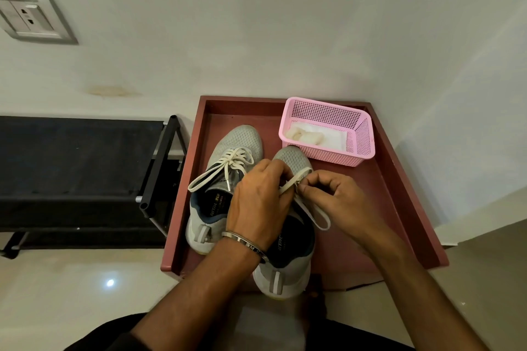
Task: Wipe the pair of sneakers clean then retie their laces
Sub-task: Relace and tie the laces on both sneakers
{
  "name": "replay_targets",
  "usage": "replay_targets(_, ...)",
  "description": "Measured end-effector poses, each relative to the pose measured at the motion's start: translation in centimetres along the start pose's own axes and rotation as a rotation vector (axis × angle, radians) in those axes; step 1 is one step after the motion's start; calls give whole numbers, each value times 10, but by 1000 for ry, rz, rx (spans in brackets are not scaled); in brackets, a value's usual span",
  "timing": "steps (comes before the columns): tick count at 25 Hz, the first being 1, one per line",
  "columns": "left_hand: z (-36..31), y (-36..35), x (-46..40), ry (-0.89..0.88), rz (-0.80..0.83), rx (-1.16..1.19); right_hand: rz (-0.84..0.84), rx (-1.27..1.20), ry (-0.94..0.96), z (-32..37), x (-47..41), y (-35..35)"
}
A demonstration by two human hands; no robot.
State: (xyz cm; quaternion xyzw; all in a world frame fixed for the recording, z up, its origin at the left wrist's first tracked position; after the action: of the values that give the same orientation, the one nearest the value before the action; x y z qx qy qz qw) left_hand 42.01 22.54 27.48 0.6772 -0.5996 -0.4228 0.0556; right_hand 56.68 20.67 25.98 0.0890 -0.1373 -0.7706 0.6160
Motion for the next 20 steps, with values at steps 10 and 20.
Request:
replay_targets(10,4,0,1,78,33,31,62,3,50,-2,-1,-4)
replay_targets(20,8,2,1,128,14,56,72,-46,33,0,1,-8)
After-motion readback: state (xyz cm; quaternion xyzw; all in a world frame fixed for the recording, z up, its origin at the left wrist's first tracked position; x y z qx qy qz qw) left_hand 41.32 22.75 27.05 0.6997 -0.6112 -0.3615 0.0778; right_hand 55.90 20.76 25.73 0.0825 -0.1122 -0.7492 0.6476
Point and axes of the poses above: each hand's wrist, its own x-axis away from the middle knuckle, its own y-axis out of the back of the hand, z = x × y, the point moved 5 cm from there along -x, towards the middle knuckle, and after that the axes turned 12 degrees about -z, right-handed, at the moved point
